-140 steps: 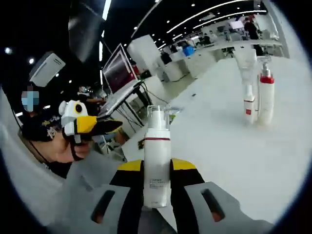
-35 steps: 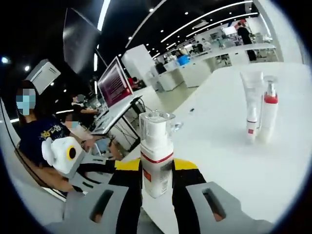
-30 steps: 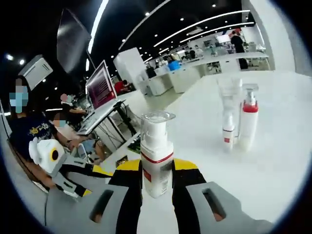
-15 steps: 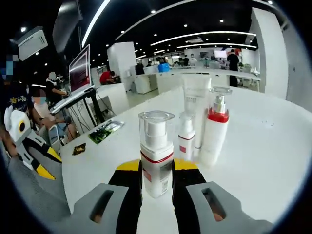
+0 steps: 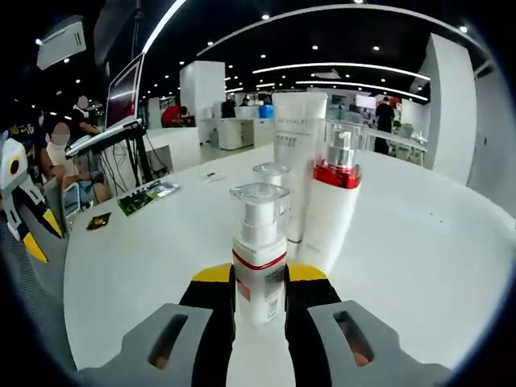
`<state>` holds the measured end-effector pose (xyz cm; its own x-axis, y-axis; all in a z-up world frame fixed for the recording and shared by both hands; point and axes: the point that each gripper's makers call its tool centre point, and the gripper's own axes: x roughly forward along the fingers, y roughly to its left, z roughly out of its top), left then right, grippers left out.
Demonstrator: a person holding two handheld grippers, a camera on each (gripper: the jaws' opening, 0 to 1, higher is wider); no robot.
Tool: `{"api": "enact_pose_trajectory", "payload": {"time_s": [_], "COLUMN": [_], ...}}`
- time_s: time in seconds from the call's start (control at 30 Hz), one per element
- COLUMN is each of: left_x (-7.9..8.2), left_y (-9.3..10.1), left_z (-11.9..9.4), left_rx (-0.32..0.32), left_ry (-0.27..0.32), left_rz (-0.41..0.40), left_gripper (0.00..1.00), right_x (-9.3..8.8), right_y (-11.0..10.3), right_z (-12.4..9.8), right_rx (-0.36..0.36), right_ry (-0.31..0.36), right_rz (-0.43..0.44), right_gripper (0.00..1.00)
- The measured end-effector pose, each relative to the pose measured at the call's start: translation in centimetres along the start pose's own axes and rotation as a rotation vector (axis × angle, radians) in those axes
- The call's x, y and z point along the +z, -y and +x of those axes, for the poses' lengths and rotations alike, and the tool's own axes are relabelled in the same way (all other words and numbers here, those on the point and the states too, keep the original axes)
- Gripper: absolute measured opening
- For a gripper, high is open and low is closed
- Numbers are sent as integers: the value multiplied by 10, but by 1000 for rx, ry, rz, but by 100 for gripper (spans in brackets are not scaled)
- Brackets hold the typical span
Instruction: Arrange the skincare products in the storage area until every visible bottle or jar stands upright without overlapping.
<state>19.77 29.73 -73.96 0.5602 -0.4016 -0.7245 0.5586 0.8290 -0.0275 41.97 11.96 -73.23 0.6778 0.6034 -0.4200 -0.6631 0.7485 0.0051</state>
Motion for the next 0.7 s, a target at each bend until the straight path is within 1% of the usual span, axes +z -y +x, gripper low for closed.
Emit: {"api": "enact_pose_trajectory", "payload": {"time_s": [0.13, 0.2, 0.4, 0.5, 0.7], "left_x": [0, -1, -2, -2, -3], "left_y": [1, 1, 1, 1, 1], "left_z": [0, 1, 1, 0, 0], "left_rx": [-3, -5, -5, -5, -5], "left_ry": [-2, -7, -7, -5, -8], "left_rz": [0, -1, -1, 0, 3], "left_gripper": [30, 30, 30, 30, 29], "right_x": [-3, -1, 0, 0, 3], "right_y": [6, 7, 9, 13, 18], "right_z": [5, 5, 5, 4, 9], "right_rx": [-15, -19, -18, -32, -38], "right_ry": [22, 44, 79, 106, 91], "right_rz": [-8, -19, -39, -13, -23], "right_gripper": [20, 20, 20, 21, 21]}}
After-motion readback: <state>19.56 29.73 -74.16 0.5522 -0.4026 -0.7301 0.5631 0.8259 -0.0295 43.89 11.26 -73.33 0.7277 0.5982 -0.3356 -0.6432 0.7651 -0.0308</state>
